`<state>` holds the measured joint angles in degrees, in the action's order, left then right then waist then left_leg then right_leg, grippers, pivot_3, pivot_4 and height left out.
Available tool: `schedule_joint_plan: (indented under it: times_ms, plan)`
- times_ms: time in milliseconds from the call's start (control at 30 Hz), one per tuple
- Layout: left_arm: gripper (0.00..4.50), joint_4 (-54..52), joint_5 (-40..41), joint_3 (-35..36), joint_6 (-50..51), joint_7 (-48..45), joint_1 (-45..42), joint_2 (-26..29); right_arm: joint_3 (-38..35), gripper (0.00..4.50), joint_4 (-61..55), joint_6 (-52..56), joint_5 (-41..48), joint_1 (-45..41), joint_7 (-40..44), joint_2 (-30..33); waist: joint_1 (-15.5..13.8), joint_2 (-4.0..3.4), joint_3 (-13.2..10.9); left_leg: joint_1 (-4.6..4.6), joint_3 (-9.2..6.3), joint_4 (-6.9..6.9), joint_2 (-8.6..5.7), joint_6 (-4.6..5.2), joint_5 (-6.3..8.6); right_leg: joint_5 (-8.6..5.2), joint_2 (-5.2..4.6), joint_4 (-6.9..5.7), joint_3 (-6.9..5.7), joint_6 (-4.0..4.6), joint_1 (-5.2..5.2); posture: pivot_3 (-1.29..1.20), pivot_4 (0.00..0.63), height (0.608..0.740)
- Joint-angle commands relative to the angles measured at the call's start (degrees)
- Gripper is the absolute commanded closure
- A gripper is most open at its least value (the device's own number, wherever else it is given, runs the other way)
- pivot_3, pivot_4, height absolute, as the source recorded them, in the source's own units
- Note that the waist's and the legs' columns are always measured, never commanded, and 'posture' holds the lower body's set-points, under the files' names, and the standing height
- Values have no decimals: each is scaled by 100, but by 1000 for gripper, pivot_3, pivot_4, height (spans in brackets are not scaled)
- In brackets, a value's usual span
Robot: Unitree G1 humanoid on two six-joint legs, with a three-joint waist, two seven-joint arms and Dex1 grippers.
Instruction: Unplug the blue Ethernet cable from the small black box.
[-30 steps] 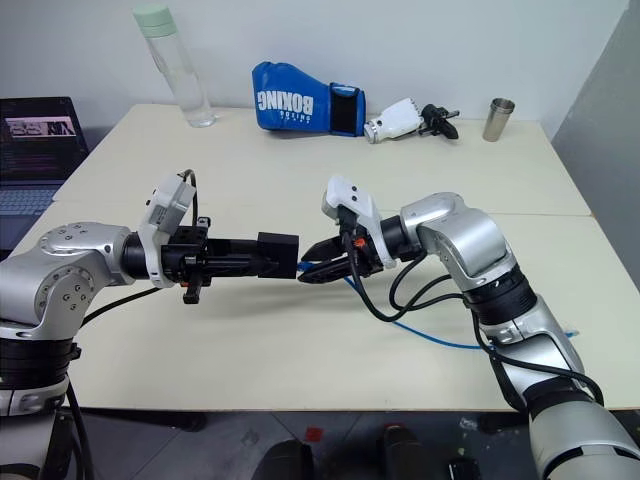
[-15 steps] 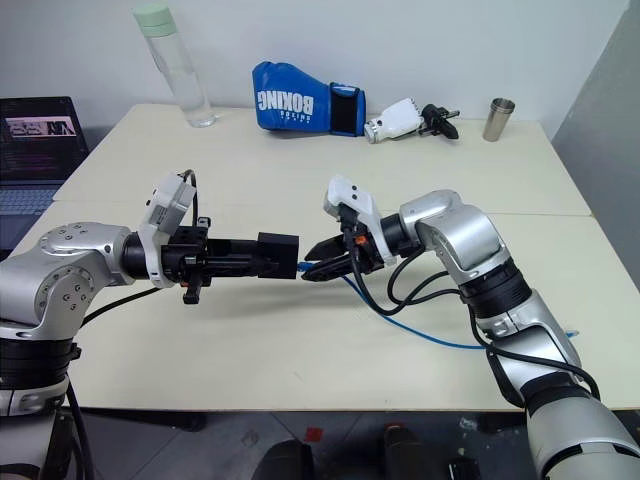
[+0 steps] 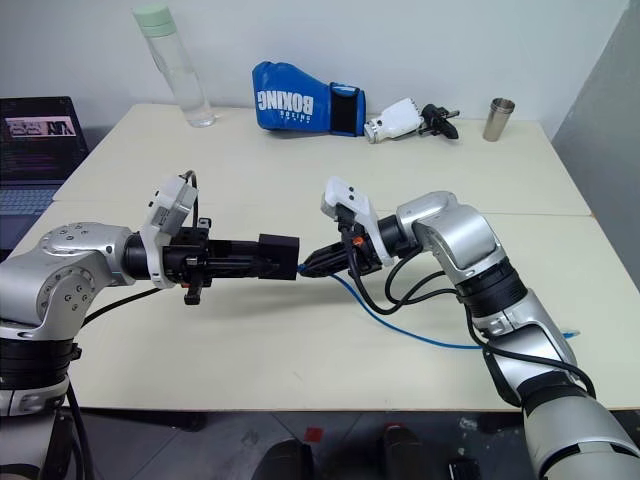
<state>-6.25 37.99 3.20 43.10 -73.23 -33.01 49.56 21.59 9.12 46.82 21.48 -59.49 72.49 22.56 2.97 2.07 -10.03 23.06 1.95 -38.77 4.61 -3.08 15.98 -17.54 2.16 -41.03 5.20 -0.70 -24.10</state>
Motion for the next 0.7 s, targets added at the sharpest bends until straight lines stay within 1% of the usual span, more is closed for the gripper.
schedule_joint_plan:
  times_ms: [33,300,433,600,700]
  plan:
    - [3741,-182,-2,28,-105,-38,-28,70,-63,4478,-90,-31,4,-220,33,-25,2,0,0,0,0,0,0,0,0,0,0,0,0,0,0,0,150,740]
    - [3741,-249,42,35,-60,-135,14,146,35,4478,-41,-106,-78,-191,200,110,5,0,0,0,0,0,0,0,0,0,0,0,0,0,0,0,150,740]
    - [3741,-246,124,180,42,-176,66,250,94,4478,122,-267,-269,0,275,365,6,0,0,0,0,0,0,0,0,0,0,0,0,0,0,0,150,740]
    - [3741,-156,197,480,94,-24,239,325,16,4478,450,-557,-539,325,128,744,-19,0,0,0,0,-1,-3,0,0,0,-6,4,-2,0,2,0,150,740]
    - [3741,-120,219,653,114,102,386,320,-155,4478,705,-698,-676,530,-115,902,1,-1,-1,0,5,0,-2,0,0,0,-5,4,3,0,0,0,150,740]
